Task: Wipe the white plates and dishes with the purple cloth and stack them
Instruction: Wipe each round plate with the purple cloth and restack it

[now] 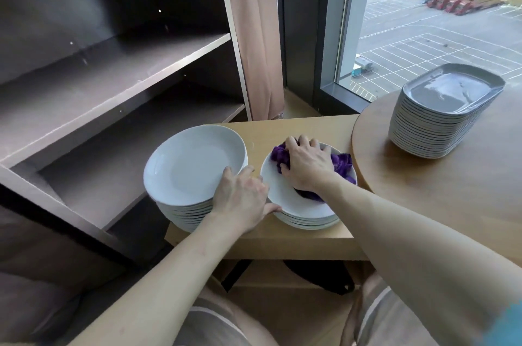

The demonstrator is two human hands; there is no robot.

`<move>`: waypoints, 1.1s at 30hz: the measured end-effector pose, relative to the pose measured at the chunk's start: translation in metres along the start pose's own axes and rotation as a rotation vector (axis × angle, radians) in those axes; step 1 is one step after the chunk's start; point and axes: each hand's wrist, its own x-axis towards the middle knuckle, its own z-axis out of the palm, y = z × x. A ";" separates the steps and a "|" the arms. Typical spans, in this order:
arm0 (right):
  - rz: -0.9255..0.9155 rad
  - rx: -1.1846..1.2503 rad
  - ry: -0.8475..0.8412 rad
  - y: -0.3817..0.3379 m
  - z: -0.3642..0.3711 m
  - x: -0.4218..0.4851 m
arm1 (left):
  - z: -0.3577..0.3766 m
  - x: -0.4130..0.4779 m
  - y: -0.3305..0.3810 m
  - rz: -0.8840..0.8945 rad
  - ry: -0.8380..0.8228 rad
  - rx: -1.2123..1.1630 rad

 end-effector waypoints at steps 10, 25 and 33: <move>0.021 -0.279 -0.038 0.031 -0.019 -0.018 | 0.003 -0.001 -0.002 -0.006 0.008 -0.002; -0.060 -0.098 -0.386 0.017 -0.051 -0.073 | -0.005 -0.002 -0.001 -0.027 -0.011 -0.010; -0.121 0.028 -0.288 -0.013 -0.034 -0.063 | -0.004 -0.003 -0.001 -0.028 0.019 -0.003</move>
